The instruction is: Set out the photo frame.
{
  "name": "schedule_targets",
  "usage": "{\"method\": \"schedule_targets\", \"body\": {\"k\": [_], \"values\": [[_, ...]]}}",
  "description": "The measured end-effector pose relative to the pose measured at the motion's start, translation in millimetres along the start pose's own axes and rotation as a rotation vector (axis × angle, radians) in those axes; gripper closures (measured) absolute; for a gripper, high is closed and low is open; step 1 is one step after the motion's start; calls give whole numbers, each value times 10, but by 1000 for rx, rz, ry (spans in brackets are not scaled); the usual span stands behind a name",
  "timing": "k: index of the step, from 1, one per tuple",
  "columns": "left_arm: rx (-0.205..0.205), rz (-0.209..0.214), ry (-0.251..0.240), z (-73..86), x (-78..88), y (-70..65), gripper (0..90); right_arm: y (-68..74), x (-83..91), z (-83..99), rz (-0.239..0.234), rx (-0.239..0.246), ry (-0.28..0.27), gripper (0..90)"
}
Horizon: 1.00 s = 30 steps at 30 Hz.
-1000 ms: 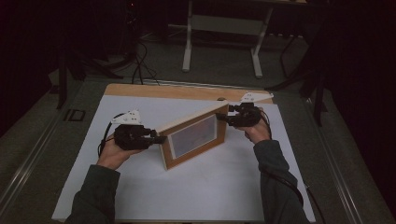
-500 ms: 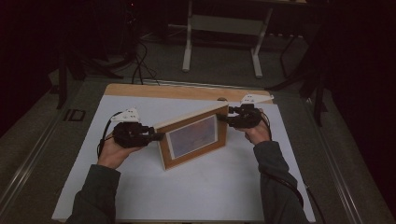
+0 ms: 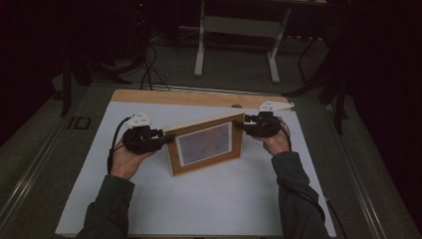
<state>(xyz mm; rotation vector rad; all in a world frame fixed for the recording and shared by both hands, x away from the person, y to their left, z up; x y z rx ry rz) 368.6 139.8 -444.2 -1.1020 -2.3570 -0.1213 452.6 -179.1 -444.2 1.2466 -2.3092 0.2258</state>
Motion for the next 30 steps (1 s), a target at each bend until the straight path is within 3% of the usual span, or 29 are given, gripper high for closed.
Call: {"method": "schedule_targets", "body": {"k": [5, 6, 8, 9, 30], "values": [[9, -29, 4, -16, -30, 19, 673, -7, 1, 3, 11, -10, -3, 594], [13, -53, 1, -24, -47, 33, 667, -7, 1, 4, 14, -13, -6, 599], [13, -53, 1, -24, -47, 33, 661, -4, 2, 2, 15, -18, -8, 599], [22, -86, -8, -35, -70, 63, 651, -1, 7, -2, 20, -19, -13, 610], [81, -118, -20, -172, -277, 229, 577, -34, 32, -20, 109, -59, -41, 619]]}}
Point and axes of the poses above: each handheld gripper's, and its own axes: x roughly backward along the jaws, z roughly out of its underside, y roughly to its left, the point moved 5 cm from there along -x, roughly forward along the jaws, and after that the axes turned 3 degrees about y, right-handed, at the moved point
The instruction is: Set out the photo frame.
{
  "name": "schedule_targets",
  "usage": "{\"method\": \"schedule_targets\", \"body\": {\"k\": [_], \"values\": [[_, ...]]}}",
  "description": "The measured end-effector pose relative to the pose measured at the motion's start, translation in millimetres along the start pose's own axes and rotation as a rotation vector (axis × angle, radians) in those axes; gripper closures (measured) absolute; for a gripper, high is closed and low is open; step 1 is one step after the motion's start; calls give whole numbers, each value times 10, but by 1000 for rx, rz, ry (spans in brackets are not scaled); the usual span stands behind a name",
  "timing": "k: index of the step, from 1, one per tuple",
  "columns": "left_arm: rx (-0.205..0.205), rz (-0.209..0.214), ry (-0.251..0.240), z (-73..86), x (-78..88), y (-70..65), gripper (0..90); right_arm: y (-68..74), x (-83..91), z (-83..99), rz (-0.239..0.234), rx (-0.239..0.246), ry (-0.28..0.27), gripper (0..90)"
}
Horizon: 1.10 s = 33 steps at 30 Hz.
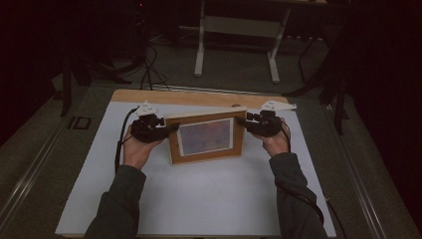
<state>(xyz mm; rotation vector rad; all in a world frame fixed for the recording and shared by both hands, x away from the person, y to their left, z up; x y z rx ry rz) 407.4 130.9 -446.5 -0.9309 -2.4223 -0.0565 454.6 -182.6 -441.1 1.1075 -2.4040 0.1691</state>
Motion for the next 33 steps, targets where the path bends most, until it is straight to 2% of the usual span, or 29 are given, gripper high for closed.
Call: {"method": "schedule_targets", "body": {"k": [14, 21, 28, 33], "values": [[-9, -28, -5, -76, -137, 54, 527, -33, -1, 45, 32, -33, -27, 620], [-17, -51, -30, -106, -215, 98, 504, -38, -16, 59, 66, -55, -36, 620], [-17, -42, -52, -106, -263, 137, 499, -44, -16, 82, 70, -74, -39, 620], [-1, -19, -59, -104, -286, 170, 500, -39, -14, 82, 72, -83, -39, 619]]}}
Point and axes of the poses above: each handheld gripper's, and its own axes: x roughly backward along the jaws, z roughly out of its underside, y roughly to its left, the point moved 5 cm from there along -x, roughly forward along the jaws, and after that the axes turned 3 degrees about y, right-handed, at the moved point
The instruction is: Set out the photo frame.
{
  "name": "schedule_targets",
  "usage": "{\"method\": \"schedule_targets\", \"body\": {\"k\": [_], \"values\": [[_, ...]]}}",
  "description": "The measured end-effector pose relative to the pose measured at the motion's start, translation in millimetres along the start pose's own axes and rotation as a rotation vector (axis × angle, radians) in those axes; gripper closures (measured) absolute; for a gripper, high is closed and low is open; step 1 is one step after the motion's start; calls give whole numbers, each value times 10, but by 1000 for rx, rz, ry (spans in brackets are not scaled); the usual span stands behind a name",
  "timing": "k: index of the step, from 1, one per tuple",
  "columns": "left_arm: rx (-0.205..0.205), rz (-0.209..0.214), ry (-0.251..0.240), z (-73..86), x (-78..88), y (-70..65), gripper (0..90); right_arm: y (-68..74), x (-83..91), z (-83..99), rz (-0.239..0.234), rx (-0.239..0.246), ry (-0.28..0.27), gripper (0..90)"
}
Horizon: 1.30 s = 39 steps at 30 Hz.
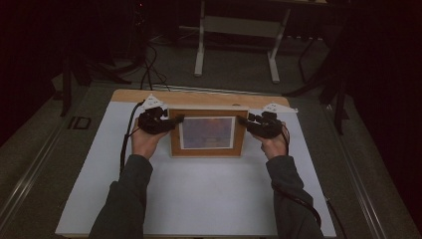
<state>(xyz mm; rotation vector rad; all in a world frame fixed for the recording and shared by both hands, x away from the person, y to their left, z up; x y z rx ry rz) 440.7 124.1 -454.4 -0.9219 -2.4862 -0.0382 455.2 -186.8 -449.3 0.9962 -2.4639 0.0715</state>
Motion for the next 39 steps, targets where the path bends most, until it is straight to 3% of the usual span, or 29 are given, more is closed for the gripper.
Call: {"method": "schedule_targets", "body": {"k": [22, 29, 39], "values": [[62, 43, 32, -3, -6, -60, 502, 21, 92, 34, 12, -36, 29, 624], [97, 79, 59, -8, 20, -70, 502, 48, 138, 35, 7, -38, 47, 626], [142, 99, 90, -4, 24, -49, 507, 43, 132, 26, -4, -59, 72, 626]]}}
Point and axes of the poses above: each handheld gripper's, and its own axes: x roughly backward along the jaws, z roughly out of its underside, y roughly to its left, the point moved 5 cm from there along -x, roughly forward along the jaws, and after that the axes turned 3 degrees about y, right-handed, at the moved point
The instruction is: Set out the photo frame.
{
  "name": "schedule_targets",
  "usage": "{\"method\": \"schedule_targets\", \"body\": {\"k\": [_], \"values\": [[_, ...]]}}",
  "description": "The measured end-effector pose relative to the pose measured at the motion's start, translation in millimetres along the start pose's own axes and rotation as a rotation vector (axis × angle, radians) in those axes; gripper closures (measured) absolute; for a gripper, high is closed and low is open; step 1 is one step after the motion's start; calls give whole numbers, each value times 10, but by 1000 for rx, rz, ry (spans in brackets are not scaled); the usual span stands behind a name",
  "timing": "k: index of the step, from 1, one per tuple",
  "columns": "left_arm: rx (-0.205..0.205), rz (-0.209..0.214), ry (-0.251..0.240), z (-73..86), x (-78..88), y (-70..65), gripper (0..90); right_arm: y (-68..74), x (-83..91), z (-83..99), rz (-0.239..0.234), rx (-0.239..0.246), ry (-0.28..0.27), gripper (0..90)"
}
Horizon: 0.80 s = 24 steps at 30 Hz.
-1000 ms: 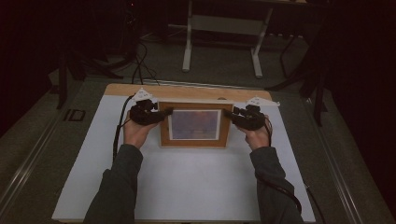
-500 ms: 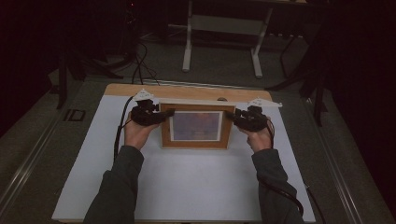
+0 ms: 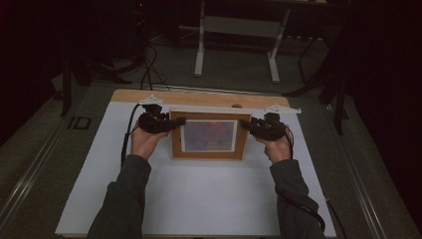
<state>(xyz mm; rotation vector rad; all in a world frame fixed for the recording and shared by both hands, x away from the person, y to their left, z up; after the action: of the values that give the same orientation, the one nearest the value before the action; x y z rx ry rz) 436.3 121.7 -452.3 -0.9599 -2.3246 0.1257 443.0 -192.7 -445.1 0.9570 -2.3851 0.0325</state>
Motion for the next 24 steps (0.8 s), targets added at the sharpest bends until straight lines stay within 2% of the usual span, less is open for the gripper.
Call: {"method": "schedule_targets", "body": {"k": [2, 6, 7, 9, 11, 13, 19, 24], "values": [[7, 2, 0, -1, -2, 8, 505, -2, -5, -6, -3, -3, 5, 626], [78, 45, -12, 20, -14, 74, 488, -7, -24, -34, -22, -10, 13, 626], [81, 51, -16, 26, -16, 77, 484, -6, -28, -34, -21, -9, 13, 625], [79, 55, -16, 39, -18, 72, 473, -9, -31, -27, -19, -10, 10, 620], [61, 33, 7, 61, -33, 61, 448, -18, -30, -11, -25, -15, 1, 611], [51, 31, 19, 91, -43, 61, 426, -22, -30, 1, -22, -16, 3, 588], [52, 58, -2, 182, 12, 83, 395, -61, -40, 110, -32, -23, 11, 545], [40, 63, -13, 249, 93, 86, 394, -78, -57, 187, -46, -31, 23, 525]]}}
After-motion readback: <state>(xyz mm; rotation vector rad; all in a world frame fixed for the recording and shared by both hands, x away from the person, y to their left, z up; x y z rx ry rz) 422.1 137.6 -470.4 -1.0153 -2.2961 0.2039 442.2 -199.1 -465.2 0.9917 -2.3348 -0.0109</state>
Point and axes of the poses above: each handheld gripper's, and its own axes: x roughly backward along the jaws, z roughly out of its underside, y roughly to its left, the point moved 5 cm from there along -x, roughly forward along the jaws, and after that the axes turned 3 degrees about y, right-handed, at the moved point
